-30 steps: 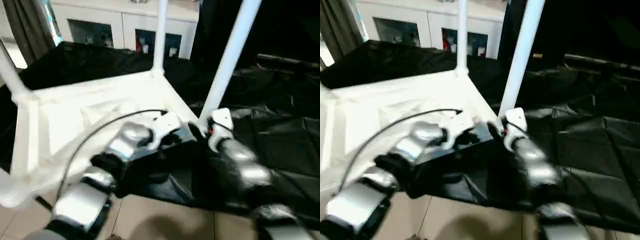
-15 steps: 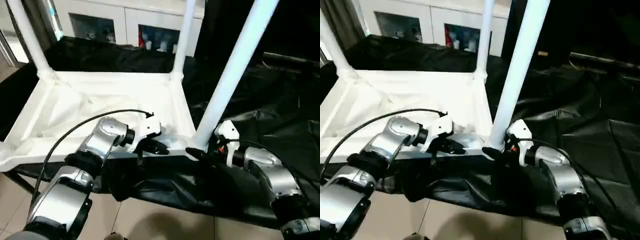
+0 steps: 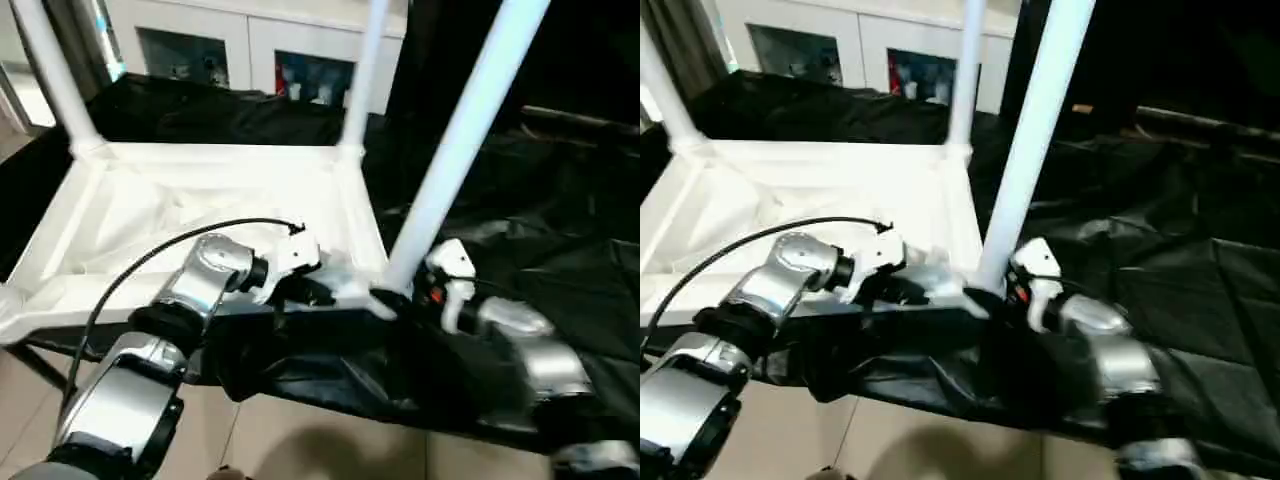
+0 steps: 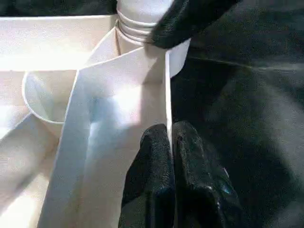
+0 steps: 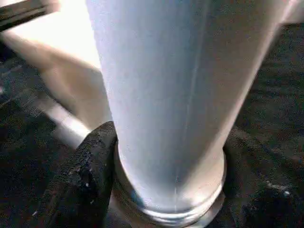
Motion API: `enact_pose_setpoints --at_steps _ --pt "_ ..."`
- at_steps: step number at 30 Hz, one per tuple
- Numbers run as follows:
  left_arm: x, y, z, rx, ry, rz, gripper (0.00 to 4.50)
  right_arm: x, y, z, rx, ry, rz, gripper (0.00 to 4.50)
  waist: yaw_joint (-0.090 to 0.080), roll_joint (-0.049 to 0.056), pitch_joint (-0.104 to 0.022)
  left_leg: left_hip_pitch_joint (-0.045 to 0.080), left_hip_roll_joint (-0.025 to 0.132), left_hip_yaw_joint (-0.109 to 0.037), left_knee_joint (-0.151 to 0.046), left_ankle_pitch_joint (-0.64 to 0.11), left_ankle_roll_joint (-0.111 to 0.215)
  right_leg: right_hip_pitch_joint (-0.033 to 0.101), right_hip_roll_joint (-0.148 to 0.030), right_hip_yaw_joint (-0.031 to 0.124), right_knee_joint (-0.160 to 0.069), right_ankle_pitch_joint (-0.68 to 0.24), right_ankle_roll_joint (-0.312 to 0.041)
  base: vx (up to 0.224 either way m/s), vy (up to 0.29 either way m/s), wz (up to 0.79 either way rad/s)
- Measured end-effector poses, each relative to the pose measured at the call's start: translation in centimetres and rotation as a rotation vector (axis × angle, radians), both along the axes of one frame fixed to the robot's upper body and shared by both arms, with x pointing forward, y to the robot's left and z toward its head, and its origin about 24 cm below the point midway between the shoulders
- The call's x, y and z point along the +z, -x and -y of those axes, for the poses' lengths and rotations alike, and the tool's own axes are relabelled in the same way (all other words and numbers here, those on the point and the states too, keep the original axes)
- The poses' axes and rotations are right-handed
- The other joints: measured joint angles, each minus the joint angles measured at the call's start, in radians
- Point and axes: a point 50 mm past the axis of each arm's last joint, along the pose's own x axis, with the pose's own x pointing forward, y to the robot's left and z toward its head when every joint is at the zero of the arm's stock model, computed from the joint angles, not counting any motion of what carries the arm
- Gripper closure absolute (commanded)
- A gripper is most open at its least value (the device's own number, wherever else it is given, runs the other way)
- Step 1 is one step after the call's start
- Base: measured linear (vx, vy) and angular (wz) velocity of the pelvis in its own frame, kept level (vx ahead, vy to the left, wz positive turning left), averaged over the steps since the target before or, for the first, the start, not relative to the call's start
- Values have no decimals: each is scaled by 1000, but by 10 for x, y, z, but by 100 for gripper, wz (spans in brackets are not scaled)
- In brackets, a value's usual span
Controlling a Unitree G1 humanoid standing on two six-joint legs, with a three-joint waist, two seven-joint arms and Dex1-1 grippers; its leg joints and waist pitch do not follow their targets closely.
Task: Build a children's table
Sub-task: Rotate leg to tighten
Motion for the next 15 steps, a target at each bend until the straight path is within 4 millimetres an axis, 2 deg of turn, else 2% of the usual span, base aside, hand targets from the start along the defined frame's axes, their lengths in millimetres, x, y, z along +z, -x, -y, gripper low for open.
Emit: enact_pose_setpoints --at_steps 3,6,9,11,12,15 --pt "-3 -4 15 79 -2 33 450 -4 -10 -7 -200 -14 -9 180 -4 1 -1 0 -3 0 -2 0 0 0 -4 0 -1 -1 2 0 0 0" --pt "-7 -7 39 171 -1 63 450 -5 -22 -15 -430 -22 -41 180 -7 3 -4 0 -4 0 -1 0 0 1 -5 0 -2 -3 6 0 0 0" --pt "-10 -5 57 212 1 75 450 -5 -28 -15 -533 18 -46 180 -5 8 -6 2 -5 0 -3 0 0 2 -6 0 -9 -4 7 0 0 0" --pt "-11 -5 59 217 0 77 450 -5 -29 -16 -546 27 -35 124 -5 11 -7 1 -6 0 -5 0 0 2 -6 0 -12 -4 7 0 0 0" --pt "-11 -4 59 213 -1 80 450 -6 -29 -17 -544 36 -26 110 -5 12 -8 0 -6 0 -7 0 0 8 -6 0 -15 -3 8 0 0 0" --pt "-10 -4 60 207 -2 87 450 -5 -29 -18 -536 51 -10 74 -5 12 -8 -1 -6 0 -5 0 0 9 -6 0 -15 1 11 0 0 0"
